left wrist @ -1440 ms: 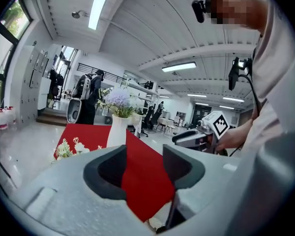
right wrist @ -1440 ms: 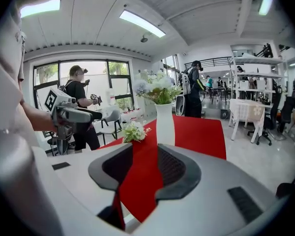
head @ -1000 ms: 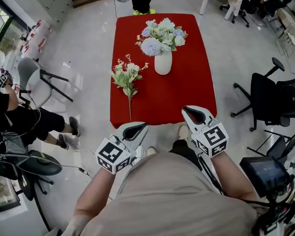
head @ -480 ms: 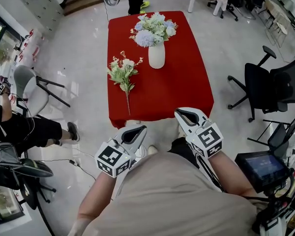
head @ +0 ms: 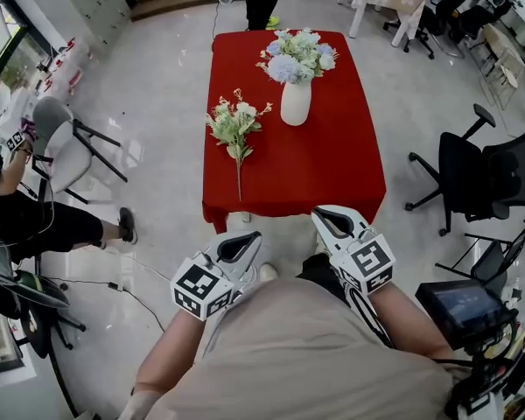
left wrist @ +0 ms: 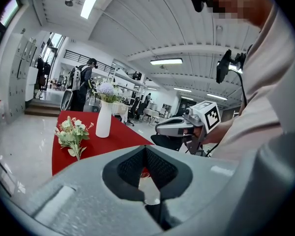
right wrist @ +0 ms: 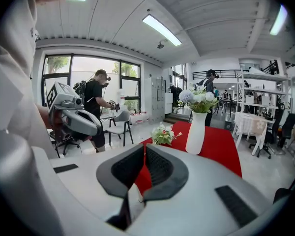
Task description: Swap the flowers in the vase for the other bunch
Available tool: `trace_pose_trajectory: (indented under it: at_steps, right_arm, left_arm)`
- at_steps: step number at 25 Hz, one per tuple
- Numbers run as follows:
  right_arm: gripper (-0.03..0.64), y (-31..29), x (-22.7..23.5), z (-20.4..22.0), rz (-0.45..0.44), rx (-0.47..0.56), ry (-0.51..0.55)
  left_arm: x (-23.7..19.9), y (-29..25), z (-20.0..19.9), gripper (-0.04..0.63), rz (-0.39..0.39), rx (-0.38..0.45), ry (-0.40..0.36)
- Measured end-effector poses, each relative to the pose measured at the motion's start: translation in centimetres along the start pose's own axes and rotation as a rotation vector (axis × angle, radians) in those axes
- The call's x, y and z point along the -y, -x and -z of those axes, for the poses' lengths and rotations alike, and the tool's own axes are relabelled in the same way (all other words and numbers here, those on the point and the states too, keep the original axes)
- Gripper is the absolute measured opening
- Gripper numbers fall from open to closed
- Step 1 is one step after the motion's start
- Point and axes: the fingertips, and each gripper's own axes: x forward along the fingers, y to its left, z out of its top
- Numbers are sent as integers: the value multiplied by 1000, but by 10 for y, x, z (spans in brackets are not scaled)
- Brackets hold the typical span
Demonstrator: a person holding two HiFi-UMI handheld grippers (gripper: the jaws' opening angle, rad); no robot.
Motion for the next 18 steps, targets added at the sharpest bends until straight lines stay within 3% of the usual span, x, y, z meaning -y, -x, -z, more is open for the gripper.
trace_pose_trajectory:
  at_steps: [18]
  right_arm:
    - [18,-1,-19,-3,-33,-4,32]
  left_arm:
    - [3,11,8,8,-22,7,8]
